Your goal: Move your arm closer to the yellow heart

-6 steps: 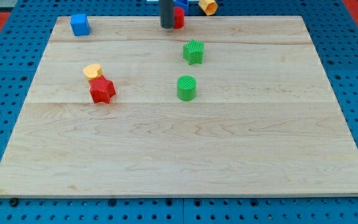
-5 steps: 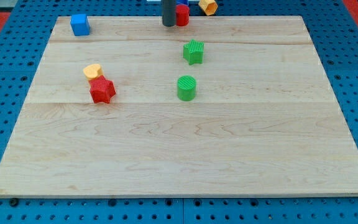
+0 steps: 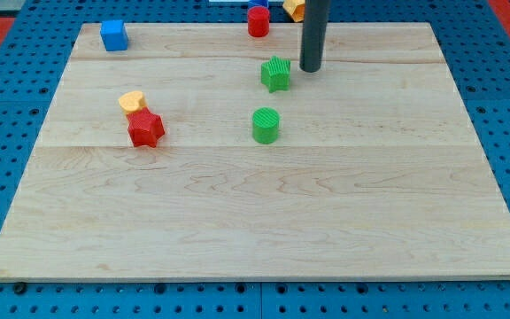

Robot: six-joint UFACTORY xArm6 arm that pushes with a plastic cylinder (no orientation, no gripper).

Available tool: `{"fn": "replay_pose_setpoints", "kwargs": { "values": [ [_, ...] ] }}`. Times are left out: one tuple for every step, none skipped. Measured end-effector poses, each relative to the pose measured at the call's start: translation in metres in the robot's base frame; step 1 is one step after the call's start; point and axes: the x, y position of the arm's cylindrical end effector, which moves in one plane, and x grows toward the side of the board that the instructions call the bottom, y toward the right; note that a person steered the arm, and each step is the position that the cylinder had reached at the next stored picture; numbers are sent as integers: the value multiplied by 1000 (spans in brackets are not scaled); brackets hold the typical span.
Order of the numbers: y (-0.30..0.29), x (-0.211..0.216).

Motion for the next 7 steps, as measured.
{"fn": "replay_pose_setpoints", "kwargs": {
  "values": [
    [1,0],
    [7,-2],
    [7,-2],
    [20,-2],
    [24,3],
    [40,40],
    [25,73]
  ]
}}
